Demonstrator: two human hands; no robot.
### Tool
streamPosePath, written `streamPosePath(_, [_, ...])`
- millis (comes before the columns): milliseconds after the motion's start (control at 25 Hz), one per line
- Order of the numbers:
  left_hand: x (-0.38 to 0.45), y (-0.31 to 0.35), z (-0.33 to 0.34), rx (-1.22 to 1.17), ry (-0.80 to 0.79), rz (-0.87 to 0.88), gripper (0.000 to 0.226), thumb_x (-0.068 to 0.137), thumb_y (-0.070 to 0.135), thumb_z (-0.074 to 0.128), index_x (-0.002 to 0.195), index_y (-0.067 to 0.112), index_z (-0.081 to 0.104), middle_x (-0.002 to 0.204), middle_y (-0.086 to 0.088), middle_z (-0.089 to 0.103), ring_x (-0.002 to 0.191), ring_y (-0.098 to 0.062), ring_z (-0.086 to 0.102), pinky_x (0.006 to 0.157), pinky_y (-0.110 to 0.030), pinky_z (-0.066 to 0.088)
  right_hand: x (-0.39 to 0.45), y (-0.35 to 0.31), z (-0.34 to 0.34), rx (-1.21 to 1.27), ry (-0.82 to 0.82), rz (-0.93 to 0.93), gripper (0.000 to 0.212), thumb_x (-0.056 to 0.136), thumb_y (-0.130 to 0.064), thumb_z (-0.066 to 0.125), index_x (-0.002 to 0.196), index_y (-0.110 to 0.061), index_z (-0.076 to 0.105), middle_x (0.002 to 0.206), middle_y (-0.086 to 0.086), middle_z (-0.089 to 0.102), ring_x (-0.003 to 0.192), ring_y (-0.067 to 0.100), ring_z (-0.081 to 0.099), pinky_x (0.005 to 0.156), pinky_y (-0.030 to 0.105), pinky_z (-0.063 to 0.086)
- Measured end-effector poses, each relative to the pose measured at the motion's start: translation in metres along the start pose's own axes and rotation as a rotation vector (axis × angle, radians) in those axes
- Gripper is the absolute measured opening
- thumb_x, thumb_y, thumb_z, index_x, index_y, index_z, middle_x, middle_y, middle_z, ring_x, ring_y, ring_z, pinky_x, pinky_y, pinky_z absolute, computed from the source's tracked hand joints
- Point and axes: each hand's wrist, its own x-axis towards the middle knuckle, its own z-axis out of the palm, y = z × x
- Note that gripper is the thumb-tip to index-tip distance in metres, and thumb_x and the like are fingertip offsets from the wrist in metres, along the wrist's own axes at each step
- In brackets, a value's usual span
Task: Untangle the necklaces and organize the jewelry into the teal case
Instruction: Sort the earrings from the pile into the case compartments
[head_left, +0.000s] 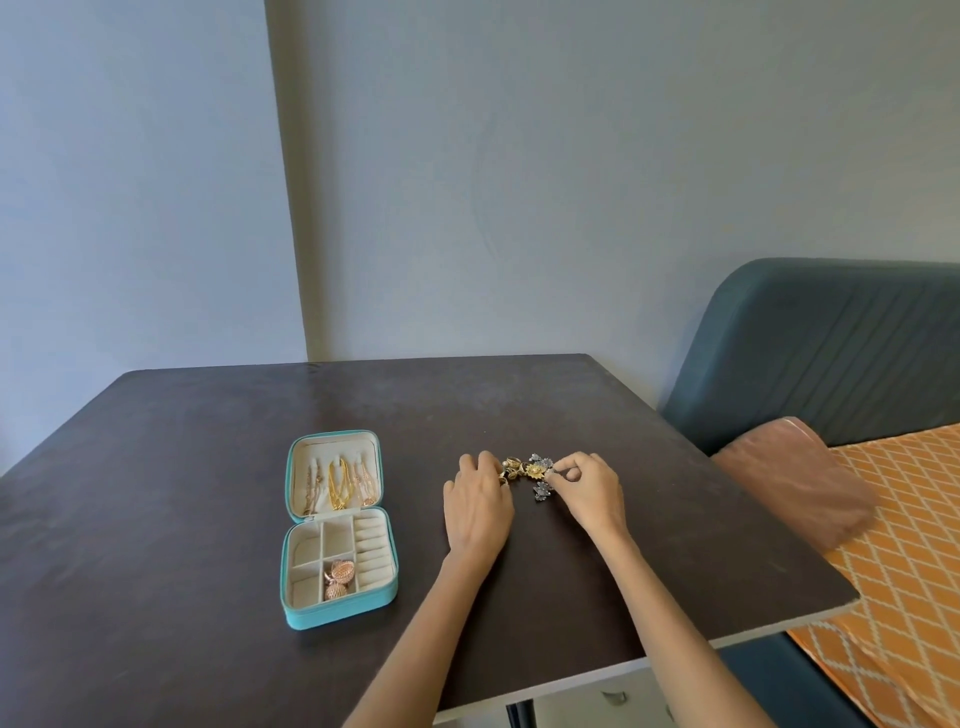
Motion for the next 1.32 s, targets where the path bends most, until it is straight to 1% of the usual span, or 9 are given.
streamPosePath(120, [-0.002, -0.003, 0.000, -0.052, 0.022, 0.065, 0.016, 0.092, 0.020, 0.047, 0.107, 0.022, 0.052, 0.107, 0.002, 0.049, 0.084, -0.021, 0.054, 0.078, -0.030, 0.031, -0.004, 0.004, -0.005, 0.328, -0.064, 0.049, 0.004, 0.081, -0.022, 0.069, 0.078, -0.023, 0.071, 0.085, -0.001, 0.064, 0.056, 0.006, 0.054, 0.042, 0.022, 0.039])
streamPosePath(200, [-0.002, -0.003, 0.000, -0.141, 0.010, 0.107, 0.018, 0.091, 0.021, 0.051, 0.107, 0.028, 0.057, 0.104, 0.007, 0.051, 0.085, -0.015, 0.055, 0.077, -0.027, 0.029, -0.006, 0.006, -0.008, 0.377, -0.129, 0.053, 0.008, 0.082, -0.026, 0.068, 0.076, -0.027, 0.072, 0.080, -0.007, 0.068, 0.049, 0.000, 0.050, 0.036, 0.020, 0.033])
streamPosePath(400, [0.001, -0.002, 0.002, -0.329, -0.052, 0.192, 0.028, 0.085, 0.022, 0.063, 0.112, 0.030, 0.064, 0.103, 0.011, 0.063, 0.085, -0.010, 0.051, 0.085, -0.033, 0.043, -0.005, 0.006, -0.009, 0.586, -0.227, 0.014, 0.012, 0.088, -0.022, 0.064, 0.082, -0.026, 0.075, 0.071, -0.005, 0.069, 0.051, 0.003, 0.048, 0.039, 0.018, 0.033])
streamPosePath(600, [0.006, 0.001, 0.003, -0.299, -0.123, 0.249, 0.031, 0.083, 0.024, 0.066, 0.113, 0.029, 0.064, 0.107, 0.011, 0.063, 0.086, -0.008, 0.047, 0.084, -0.030, 0.039, -0.006, 0.005, -0.013, 0.754, -0.305, -0.017, 0.013, 0.091, -0.014, 0.060, 0.087, -0.015, 0.072, 0.079, 0.002, 0.072, 0.052, 0.006, 0.049, 0.041, 0.017, 0.034])
streamPosePath(800, [0.014, 0.006, 0.002, -0.351, -0.113, 0.194, 0.006, 0.084, 0.028, 0.066, 0.087, 0.026, 0.072, 0.096, 0.009, 0.064, 0.087, -0.010, 0.053, 0.085, -0.031, 0.041, -0.002, 0.006, -0.025, 1.090, -0.290, 0.101, 0.018, 0.092, -0.009, 0.044, 0.079, -0.013, 0.055, 0.082, 0.005, 0.071, 0.053, 0.009, 0.054, 0.045, 0.018, 0.039])
streamPosePath(880, [0.013, 0.008, 0.003, -0.336, -0.119, 0.207, 0.003, 0.084, 0.027, 0.066, 0.086, 0.025, 0.066, 0.094, 0.011, 0.065, 0.085, -0.009, 0.054, 0.085, -0.030, 0.036, -0.003, 0.006, -0.026, 1.070, -0.340, 0.114, 0.021, 0.092, -0.006, 0.038, 0.077, -0.013, 0.049, 0.078, 0.005, 0.070, 0.056, 0.011, 0.058, 0.047, 0.019, 0.043])
streamPosePath(1000, [0.009, 0.010, 0.003, -0.361, -0.132, 0.246, 0.017, 0.086, 0.029, 0.064, 0.099, 0.022, 0.057, 0.097, 0.013, 0.069, 0.087, -0.009, 0.059, 0.089, -0.031, 0.036, -0.004, 0.006, -0.024, 1.067, -0.391, 0.101, 0.022, 0.089, -0.006, 0.033, 0.070, -0.013, 0.043, 0.075, 0.005, 0.068, 0.065, 0.017, 0.062, 0.051, 0.022, 0.047])
streamPosePath(1160, [0.009, 0.010, 0.003, -0.421, -0.132, 0.271, 0.029, 0.089, 0.035, 0.061, 0.116, 0.025, 0.059, 0.098, 0.012, 0.069, 0.084, -0.010, 0.059, 0.093, -0.037, 0.041, -0.003, 0.010, -0.025, 1.026, -0.438, 0.037, 0.012, 0.073, -0.017, 0.042, 0.063, -0.012, 0.040, 0.073, 0.007, 0.063, 0.073, 0.016, 0.063, 0.059, 0.027, 0.049])
streamPosePath(1320, [0.010, 0.009, 0.002, -0.418, -0.126, 0.308, 0.021, 0.089, 0.033, 0.061, 0.107, 0.026, 0.067, 0.092, 0.009, 0.067, 0.079, -0.007, 0.056, 0.085, -0.038, 0.045, -0.003, 0.010, -0.021, 0.886, -0.475, -0.037, 0.011, 0.068, -0.015, 0.045, 0.058, -0.010, 0.044, 0.073, 0.010, 0.052, 0.070, 0.015, 0.054, 0.061, 0.028, 0.048])
